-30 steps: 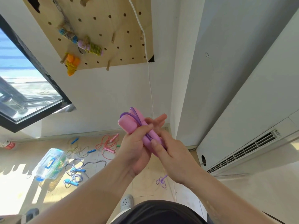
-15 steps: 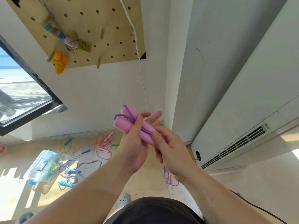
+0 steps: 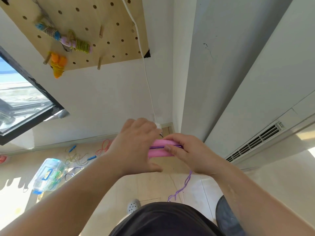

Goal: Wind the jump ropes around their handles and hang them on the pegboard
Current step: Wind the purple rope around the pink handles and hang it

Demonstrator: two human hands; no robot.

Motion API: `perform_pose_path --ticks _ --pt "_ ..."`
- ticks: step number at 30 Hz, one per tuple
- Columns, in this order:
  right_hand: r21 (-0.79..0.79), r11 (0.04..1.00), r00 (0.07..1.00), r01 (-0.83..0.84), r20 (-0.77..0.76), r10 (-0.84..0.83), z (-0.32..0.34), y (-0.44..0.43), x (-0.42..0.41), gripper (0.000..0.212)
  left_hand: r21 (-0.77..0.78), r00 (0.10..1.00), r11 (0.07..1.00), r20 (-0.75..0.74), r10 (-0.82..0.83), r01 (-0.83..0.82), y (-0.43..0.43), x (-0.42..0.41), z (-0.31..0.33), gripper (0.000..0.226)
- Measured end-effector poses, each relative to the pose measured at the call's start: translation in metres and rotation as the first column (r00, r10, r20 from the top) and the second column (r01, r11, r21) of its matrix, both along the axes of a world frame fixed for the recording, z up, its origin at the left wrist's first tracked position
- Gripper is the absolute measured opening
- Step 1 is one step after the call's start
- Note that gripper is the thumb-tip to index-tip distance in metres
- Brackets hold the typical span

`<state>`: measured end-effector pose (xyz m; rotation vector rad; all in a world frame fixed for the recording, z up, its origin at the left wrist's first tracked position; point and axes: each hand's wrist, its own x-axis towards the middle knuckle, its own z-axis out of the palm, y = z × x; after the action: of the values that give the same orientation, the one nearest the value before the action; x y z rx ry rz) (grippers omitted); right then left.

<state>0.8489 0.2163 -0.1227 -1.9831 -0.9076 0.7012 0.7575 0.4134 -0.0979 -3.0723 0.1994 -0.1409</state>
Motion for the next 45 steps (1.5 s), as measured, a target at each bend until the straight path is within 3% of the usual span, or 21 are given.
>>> perform_pose_path --ticks 2,4,6,9,13,15,16,19,21,24,28,30,32,37,42,45 --pt "0.009 1.0 0.999 -0.029 0.017 0.029 0.005 0.001 -0.001 0.014 0.222 0.989 0.975 -0.148 0.013 0.021 -0.01 0.008 0.001 0.055" --pt "0.058 0.998 1.0 -0.001 -0.012 0.002 0.006 -0.002 0.0 0.011 0.197 0.991 0.98 -0.128 0.049 -0.023 -0.019 0.012 0.005 0.029" --pt "0.124 0.99 0.996 0.061 -0.067 -0.053 0.005 -0.007 0.001 0.009 0.108 0.989 0.992 -0.123 0.079 -0.065 -0.024 0.013 0.005 0.021" --pt "0.221 0.968 0.989 0.122 -0.108 -0.1 0.003 -0.013 0.0 0.008 -0.158 0.957 0.971 -0.257 0.134 -0.178 -0.028 0.013 0.006 0.023" --pt "0.329 0.929 0.975 0.17 -0.193 -0.11 0.004 -0.017 -0.002 0.005 -0.482 0.89 0.81 -0.445 0.102 -0.334 -0.034 0.012 0.012 0.03" --pt "0.338 0.923 0.971 0.186 -0.205 -0.121 0.002 -0.02 -0.002 0.009 -0.532 0.868 0.757 -0.487 0.091 -0.378 -0.036 0.013 0.012 0.03" --pt "0.335 0.922 0.969 0.195 -0.21 -0.129 0.001 -0.022 -0.002 0.011 -0.491 0.876 0.789 -0.467 0.119 -0.369 -0.038 0.013 0.011 0.027" --pt "0.334 0.912 0.959 0.238 -0.227 -0.168 -0.001 -0.024 -0.001 0.011 -0.118 0.952 0.963 -0.221 0.212 -0.242 -0.047 0.014 0.008 0.02" --pt "0.341 0.903 0.954 0.263 -0.232 -0.19 0.0 -0.025 -0.001 0.01 -0.086 0.964 0.969 -0.155 0.216 -0.231 -0.054 0.015 0.007 0.02" --pt "0.319 0.916 0.96 0.243 -0.217 -0.179 0.0 -0.027 -0.001 0.006 -0.112 0.958 0.967 -0.201 0.205 -0.23 -0.054 0.018 0.006 0.02" --pt "0.048 0.991 0.993 0.122 -0.009 -0.121 -0.003 -0.031 0.003 0.018 -0.004 0.949 0.977 -0.238 0.205 -0.212 -0.046 0.021 0.006 0.014" --pt "-0.145 0.989 0.993 0.026 0.115 -0.009 0.001 -0.032 0.006 0.023 0.061 0.936 0.977 -0.279 0.213 -0.204 -0.043 0.021 0.007 0.013" --pt "-0.241 0.97 0.985 -0.029 0.158 0.069 0.004 -0.033 0.007 0.027 0.092 0.923 0.975 -0.315 0.219 -0.201 -0.042 0.021 0.007 0.017" --pt "-0.164 0.986 0.996 -0.013 0.081 0.026 0.005 -0.034 0.007 0.072 -0.02 0.885 0.976 -0.425 0.189 -0.218 -0.041 0.024 0.012 0.016" --pt "0.108 0.994 0.998 0.002 0.07 -0.01 0.004 -0.036 0.001 0.065 -0.249 0.85 0.924 -0.51 0.13 -0.29 -0.033 0.023 0.014 0.011" --pt "0.203 0.979 1.0 0.013 0.009 -0.015 0.011 -0.036 -0.003 0.039 -0.327 0.84 0.891 -0.534 0.1 -0.314 -0.029 0.023 0.015 0.01"
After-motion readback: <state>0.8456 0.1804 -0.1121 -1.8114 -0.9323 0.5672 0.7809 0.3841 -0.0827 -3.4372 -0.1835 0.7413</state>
